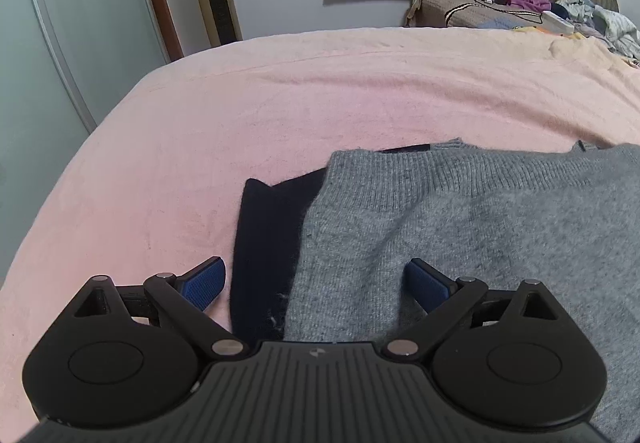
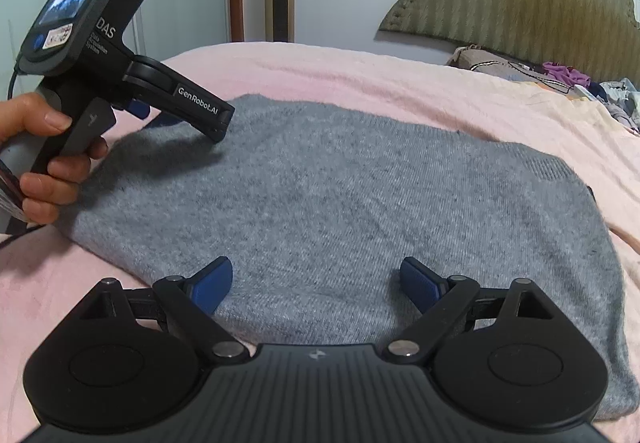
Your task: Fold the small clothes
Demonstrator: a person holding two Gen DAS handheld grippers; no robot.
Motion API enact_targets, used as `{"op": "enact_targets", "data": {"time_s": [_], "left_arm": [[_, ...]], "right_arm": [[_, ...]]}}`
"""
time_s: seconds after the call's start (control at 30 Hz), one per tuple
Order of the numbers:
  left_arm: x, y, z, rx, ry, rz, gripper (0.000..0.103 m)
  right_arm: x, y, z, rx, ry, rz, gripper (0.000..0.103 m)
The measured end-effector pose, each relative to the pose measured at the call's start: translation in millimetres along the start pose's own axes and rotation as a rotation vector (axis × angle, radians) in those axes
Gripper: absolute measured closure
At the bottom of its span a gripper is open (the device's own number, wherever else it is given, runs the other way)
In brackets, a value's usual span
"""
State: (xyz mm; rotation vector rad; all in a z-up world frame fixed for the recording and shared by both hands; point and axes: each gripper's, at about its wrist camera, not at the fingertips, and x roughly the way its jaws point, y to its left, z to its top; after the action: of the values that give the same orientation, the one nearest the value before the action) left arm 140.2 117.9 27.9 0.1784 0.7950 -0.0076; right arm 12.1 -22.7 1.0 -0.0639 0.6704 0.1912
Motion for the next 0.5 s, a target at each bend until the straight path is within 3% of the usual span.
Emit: {"op": "enact_targets", "data": {"time_s": [0.1,0.5], "left_arm": [[1.3,2.2,-1.9,-0.007,0.006,-0.002,0.005],[6.7,5.2,-8.3,-0.032,0.018,-0.002,0.002]], "right_arm": [[0.4,2.5,-2.6,-0.019,-0.002,-0.019,0.006],[4.0,-2.3,-7.6,0.009,0.002,-0.024,0.000]]}}
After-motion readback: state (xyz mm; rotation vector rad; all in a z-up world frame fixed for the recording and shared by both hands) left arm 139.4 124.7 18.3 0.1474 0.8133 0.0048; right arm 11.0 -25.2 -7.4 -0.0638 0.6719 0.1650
